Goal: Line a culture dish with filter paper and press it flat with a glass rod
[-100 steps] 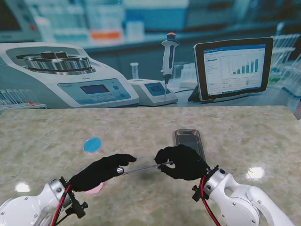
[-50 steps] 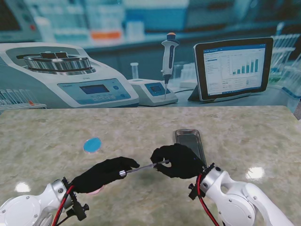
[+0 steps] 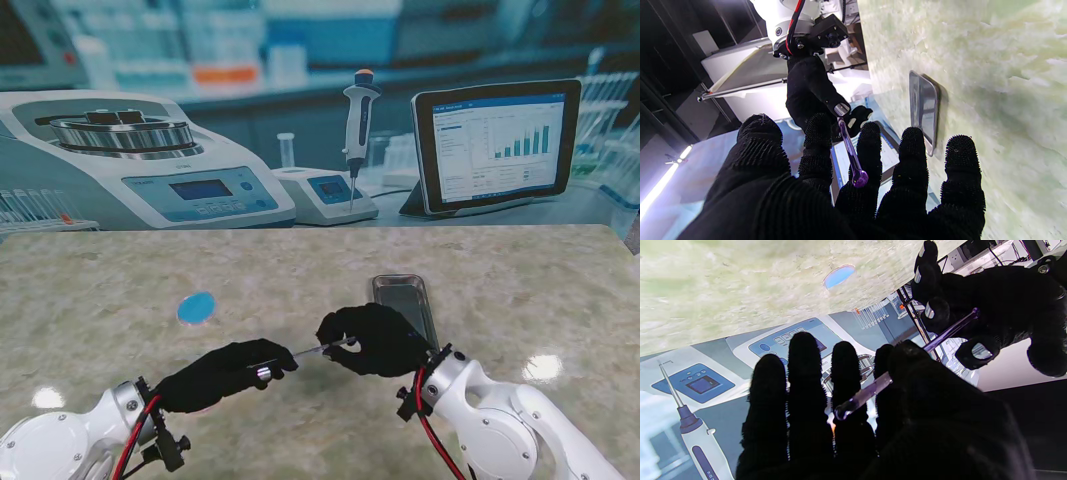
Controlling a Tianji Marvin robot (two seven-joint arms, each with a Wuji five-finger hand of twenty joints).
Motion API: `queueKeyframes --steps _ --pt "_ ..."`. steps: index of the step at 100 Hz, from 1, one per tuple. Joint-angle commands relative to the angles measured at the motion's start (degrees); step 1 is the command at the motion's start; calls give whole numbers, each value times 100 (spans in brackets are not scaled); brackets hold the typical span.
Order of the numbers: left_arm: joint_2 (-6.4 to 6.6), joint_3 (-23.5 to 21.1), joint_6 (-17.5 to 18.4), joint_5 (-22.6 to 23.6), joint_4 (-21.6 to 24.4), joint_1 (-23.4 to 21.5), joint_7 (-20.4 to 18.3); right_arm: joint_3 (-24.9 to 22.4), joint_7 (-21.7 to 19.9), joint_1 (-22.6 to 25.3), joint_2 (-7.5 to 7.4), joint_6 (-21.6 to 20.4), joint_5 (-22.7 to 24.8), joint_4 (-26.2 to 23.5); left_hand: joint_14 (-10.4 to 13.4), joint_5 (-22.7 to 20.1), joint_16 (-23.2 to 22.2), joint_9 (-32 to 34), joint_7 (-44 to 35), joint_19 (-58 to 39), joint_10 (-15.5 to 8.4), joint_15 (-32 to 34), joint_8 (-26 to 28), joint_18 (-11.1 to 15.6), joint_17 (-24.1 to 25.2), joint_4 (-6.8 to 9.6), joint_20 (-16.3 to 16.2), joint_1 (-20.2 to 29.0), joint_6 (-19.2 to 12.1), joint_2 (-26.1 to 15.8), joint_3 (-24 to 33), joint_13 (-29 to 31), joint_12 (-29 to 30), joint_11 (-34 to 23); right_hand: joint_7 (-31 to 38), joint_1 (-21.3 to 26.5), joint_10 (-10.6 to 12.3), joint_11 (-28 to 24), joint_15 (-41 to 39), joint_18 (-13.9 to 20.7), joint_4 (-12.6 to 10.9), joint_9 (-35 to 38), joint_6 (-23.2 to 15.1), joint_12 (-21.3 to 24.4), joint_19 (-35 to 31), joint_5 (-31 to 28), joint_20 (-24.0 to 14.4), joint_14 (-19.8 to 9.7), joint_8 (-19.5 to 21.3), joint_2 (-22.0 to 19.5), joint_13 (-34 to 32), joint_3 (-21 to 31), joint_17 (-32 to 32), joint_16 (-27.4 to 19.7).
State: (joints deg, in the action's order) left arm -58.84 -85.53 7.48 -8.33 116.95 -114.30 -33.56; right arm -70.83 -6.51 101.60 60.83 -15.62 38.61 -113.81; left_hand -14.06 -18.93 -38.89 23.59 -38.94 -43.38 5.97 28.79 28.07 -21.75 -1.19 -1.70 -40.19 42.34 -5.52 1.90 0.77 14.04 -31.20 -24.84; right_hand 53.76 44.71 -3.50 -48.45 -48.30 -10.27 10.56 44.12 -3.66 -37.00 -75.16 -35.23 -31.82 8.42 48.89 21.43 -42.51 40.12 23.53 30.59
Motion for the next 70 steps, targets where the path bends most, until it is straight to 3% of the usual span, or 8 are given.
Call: queueKeyframes --steps 1,70 --pt "19 25 -51 -3 47 -6 -53 39 12 -1 25 -31 -24 35 -38 -136 -105 201 -115 -354 18 175 104 -125 -63 144 -68 -123 -51 -41 -65 189 -106 -123 301 484 -24 34 -63 -44 -112 4 -407 -77 -137 -487 -116 20 240 -522 -166 202 2 104" --pt "45 95 -132 -63 66 41 -189 205 181 -204 57 -243 -165 306 -245 -634 -423 779 -680 -1218 57 922 599 -257 -323 139 -148 -118 536 -28 -29 575 -498 -573 286 493 2 43 -48 -41 -92 14 -461 -66 -134 -470 -119 -1 196 -519 -190 164 3 102"
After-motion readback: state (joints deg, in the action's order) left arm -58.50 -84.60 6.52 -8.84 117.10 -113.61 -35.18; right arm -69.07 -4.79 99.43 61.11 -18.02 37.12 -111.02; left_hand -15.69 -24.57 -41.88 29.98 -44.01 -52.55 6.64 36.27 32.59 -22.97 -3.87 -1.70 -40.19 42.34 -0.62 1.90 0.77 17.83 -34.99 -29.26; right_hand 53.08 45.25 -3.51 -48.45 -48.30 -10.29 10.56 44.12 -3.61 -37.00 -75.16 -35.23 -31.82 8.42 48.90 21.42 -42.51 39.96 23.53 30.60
